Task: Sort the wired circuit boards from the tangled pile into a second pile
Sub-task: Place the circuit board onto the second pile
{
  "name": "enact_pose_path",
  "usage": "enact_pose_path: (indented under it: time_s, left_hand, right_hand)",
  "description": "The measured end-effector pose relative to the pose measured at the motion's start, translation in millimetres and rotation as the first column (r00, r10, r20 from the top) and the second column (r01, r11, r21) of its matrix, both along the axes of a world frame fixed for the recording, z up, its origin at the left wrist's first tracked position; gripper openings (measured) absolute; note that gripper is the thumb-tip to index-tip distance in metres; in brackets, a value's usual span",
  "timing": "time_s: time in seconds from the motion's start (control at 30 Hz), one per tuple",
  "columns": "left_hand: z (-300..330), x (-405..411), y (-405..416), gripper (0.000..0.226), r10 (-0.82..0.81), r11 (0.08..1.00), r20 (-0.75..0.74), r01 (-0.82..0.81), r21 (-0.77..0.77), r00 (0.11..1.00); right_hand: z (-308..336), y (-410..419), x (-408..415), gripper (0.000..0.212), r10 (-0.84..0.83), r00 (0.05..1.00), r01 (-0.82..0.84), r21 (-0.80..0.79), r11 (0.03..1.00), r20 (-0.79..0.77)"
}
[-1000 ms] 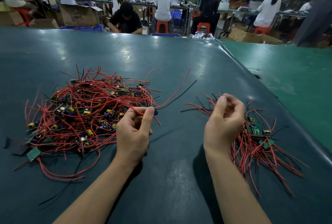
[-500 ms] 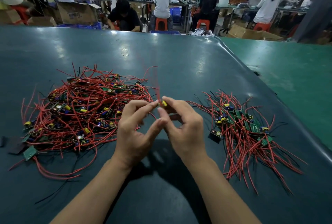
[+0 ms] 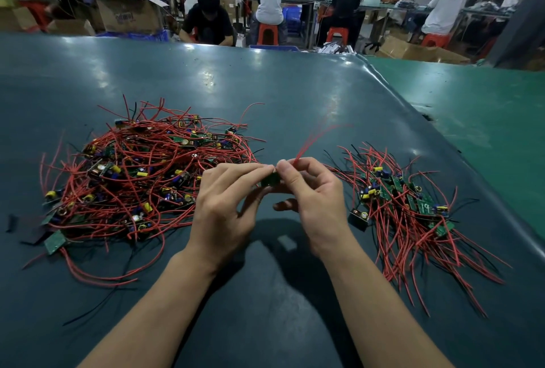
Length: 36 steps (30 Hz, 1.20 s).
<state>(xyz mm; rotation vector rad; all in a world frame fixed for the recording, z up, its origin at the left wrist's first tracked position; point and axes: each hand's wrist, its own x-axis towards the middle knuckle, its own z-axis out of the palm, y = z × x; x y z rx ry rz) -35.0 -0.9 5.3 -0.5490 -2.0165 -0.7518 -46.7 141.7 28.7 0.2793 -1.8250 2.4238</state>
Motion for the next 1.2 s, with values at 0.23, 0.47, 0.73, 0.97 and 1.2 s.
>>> enact_pose_path:
  time_s: [0.23,0.47,0.73,0.97,1.2]
  left_hand:
    - [0,-1,9,0.024,0.037,0.999,0.038,-0.038,0.012,0.999]
    - [1,2,8,0.023,0.038,0.999,0.009,-0.038,-0.026,0.999]
    - [0,3,3,0.023,0.027,0.999,0.024,-0.027,-0.019,0.999]
    - [-2,1,0,0.023,0.001,0.999,0.064,0.001,-0.04,0.998]
    - [-3,-1,1,0.024,0.035,0.999,0.046,-0.036,0.004,0.998]
  right_hand:
    - [-1,7,-9,0.017,-0.318,0.948,0.317,0.012,0.948,0.014]
    - [-4,21,-22,0.031,-0.454,0.886,0.463,-0.107,0.88,0.097]
    - [-9,32,-26,0.024,-0.601,0.786,0.614,0.294,0.733,-0.144]
    - [-9,33,-23,0.031,-0.466,0.878,0.474,0.321,0.82,-0.106]
    - [7,31,-19,0.016,-0.233,0.952,0.276,-0.231,0.933,0.197]
